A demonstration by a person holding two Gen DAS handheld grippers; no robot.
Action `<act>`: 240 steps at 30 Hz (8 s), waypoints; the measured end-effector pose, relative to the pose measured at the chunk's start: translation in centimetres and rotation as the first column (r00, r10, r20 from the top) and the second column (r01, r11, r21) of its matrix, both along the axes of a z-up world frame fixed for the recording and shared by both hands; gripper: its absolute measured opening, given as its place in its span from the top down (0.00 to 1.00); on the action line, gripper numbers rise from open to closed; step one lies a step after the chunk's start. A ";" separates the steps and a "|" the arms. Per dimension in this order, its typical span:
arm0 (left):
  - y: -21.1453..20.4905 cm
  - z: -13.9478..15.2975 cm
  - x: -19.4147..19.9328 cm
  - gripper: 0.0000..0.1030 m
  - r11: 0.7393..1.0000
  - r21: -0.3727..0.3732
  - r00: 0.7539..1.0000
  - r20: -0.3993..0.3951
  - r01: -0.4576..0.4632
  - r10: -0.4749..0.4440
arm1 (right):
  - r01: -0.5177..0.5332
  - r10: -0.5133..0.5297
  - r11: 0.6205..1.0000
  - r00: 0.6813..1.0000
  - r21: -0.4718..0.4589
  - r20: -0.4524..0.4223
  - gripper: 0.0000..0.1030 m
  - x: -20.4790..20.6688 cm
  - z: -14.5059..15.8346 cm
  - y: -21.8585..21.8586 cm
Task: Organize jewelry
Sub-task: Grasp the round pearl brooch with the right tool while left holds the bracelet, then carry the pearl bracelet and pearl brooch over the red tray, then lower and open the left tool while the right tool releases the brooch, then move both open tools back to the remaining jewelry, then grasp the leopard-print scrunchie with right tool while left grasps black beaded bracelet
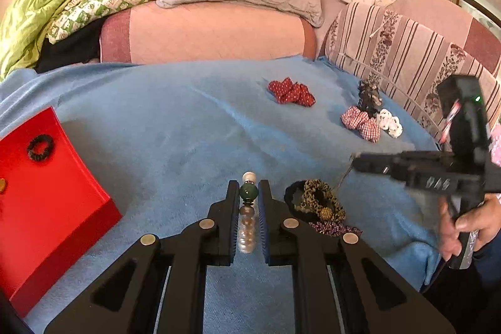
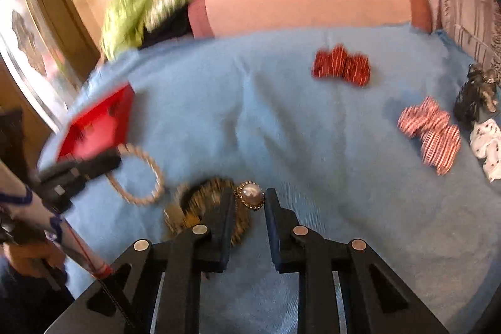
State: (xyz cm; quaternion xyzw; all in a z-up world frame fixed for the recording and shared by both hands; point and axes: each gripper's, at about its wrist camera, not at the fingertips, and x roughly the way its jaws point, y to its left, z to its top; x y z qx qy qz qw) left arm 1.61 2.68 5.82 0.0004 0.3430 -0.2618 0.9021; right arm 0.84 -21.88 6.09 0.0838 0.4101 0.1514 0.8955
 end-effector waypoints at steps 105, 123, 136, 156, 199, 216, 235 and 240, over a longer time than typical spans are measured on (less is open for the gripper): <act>27.3 -0.4 6.2 0.89 0.765 -0.153 0.778 -0.187 -0.626 0.599 | -0.312 0.309 0.950 0.941 -0.003 -0.138 0.79 15.9 -0.9 36.5; 27.3 -0.2 6.0 0.89 0.749 -0.121 0.757 -0.169 -0.652 0.632 | -0.302 0.294 0.953 0.942 -0.026 -0.164 0.78 16.4 -1.9 37.0; 27.8 0.3 5.6 0.89 0.735 -0.134 0.747 -0.157 -0.664 0.646 | -0.283 0.279 0.959 0.946 -0.003 -0.164 0.76 16.6 -1.3 36.4; 23.1 3.6 4.3 0.54 0.784 -0.116 0.788 0.021 -0.609 0.615 | -0.302 0.313 0.943 0.947 0.137 -0.069 0.76 9.7 3.6 26.6; 2.1 -0.3 -0.9 0.51 0.987 0.012 0.983 -0.078 -0.163 0.163 | -0.141 0.139 0.990 0.975 -0.002 -0.174 0.86 1.2 -3.3 6.4; -6.1 -2.1 2.7 0.84 0.997 0.068 0.982 -0.189 0.023 -0.010 | 0.031 -0.028 0.958 1.000 0.285 -0.014 0.86 0.1 1.2 -0.9; -6.7 -2.0 1.7 0.94 0.993 0.116 0.999 -0.053 0.012 -0.006 | 0.021 -0.021 0.949 1.000 0.314 -0.002 0.86 0.3 1.7 -1.1; -3.7 2.9 -0.9 0.94 0.997 0.041 0.994 0.093 -0.065 0.061 | 0.002 -0.011 0.954 1.000 0.301 0.027 0.86 0.1 2.0 -0.4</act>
